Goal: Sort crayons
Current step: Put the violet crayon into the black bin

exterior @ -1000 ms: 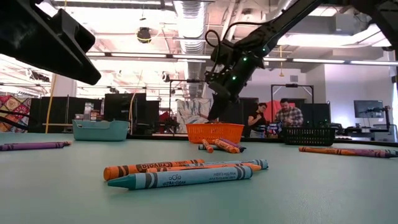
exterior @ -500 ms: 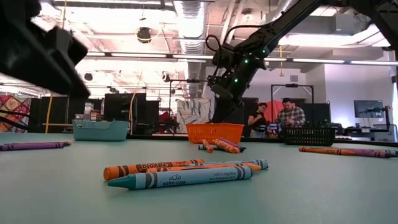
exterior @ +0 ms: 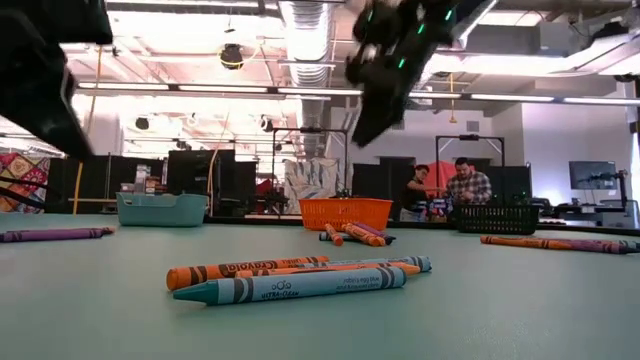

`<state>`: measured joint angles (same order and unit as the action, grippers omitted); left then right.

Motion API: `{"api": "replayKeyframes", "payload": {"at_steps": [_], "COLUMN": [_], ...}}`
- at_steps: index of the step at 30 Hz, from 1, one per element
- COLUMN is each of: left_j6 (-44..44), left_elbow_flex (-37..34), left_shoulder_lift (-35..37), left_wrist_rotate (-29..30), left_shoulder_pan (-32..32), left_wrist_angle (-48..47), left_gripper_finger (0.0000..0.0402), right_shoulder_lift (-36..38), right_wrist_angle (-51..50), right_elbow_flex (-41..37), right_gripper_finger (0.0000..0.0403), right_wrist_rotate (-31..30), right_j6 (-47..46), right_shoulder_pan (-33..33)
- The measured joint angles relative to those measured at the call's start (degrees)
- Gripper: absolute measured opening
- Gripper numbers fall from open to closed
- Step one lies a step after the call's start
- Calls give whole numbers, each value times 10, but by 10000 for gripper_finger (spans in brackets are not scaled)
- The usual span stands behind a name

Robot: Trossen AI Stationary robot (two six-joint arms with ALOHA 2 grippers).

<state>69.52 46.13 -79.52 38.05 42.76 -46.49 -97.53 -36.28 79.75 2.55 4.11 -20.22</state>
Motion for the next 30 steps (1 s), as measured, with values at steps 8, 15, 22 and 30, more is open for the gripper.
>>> {"api": "replayKeyframes", "payload": {"at_steps": [8,15,22,30], "left_j6": [62,46,46,10], "left_elbow_flex": [-3,-22,-40,-40], "left_shoulder_lift": [11,8,8,6], "left_wrist_rotate": [-94,-152,-191,-199], "left_shoulder_pan": [-31,-67,-98,-140], "left_wrist_angle": [-86,-59,-50,-29], "left_gripper_finger": [107,107,107,107], "right_shoulder_lift": [109,167,187,170], "right_wrist_angle": [-139,-185,-199,-206], "right_elbow_flex": [0,0,0,0], "right_gripper_finger": [162,162,162,162], "right_wrist_rotate": [-8,-66,-184,-276], "right_j6": [-68,-166,-274,-331], "right_shoulder_pan": [160,368,573,714]}}
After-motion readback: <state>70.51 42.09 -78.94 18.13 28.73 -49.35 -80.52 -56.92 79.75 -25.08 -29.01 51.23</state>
